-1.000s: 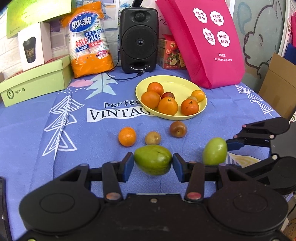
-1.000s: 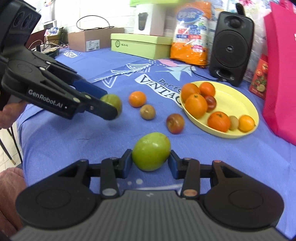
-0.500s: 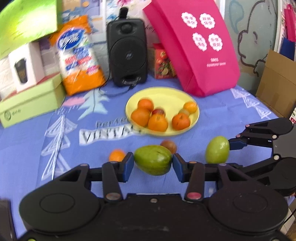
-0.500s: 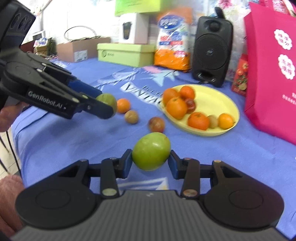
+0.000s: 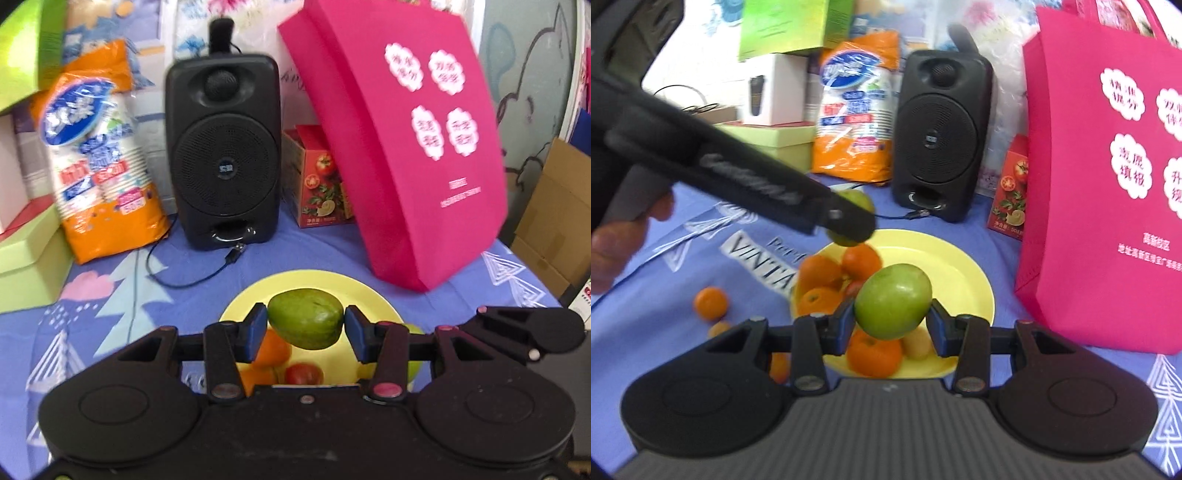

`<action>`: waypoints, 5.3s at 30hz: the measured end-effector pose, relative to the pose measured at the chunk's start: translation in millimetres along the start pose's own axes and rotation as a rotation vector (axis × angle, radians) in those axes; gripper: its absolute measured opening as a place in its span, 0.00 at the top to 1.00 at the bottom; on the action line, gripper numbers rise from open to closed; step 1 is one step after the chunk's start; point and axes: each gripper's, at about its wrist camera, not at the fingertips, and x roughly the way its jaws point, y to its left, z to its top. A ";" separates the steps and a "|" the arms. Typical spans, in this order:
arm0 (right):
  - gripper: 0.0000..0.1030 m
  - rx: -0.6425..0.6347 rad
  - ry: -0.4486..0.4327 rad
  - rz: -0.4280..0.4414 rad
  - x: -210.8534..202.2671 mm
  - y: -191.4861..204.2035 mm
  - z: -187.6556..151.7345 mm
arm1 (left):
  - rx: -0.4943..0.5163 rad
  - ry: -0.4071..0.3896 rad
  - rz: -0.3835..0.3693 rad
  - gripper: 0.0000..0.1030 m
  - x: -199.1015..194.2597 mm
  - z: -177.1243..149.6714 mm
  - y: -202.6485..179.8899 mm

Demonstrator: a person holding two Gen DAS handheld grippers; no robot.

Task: Organize fruits
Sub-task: 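Carry both green fruits onto the yellow plate and open both tools, then move both tools back toward the remaining fruits on the cloth, then grasp an orange with the left tool while the right tool grasps a red-brown fruit, then carry both fruits onto the yellow plate and open both tools, then move the left tool to the last small brown fruit and grasp it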

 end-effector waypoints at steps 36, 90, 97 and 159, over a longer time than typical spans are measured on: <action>0.45 -0.122 0.055 0.179 -39.2 75.8 -48.6 | -0.021 -0.028 0.224 0.24 -102.2 -129.0 46.1; 0.74 -0.043 0.060 0.151 -38.4 86.8 -46.8 | -0.003 -0.060 0.105 0.72 -106.9 -143.7 32.5; 0.74 -0.040 0.034 0.135 -58.4 82.7 -46.4 | 0.017 -0.068 0.099 0.72 -117.0 -133.5 22.4; 0.45 -0.138 0.082 0.204 -11.8 112.5 -53.9 | 0.000 0.067 0.027 0.54 -33.4 -134.2 43.8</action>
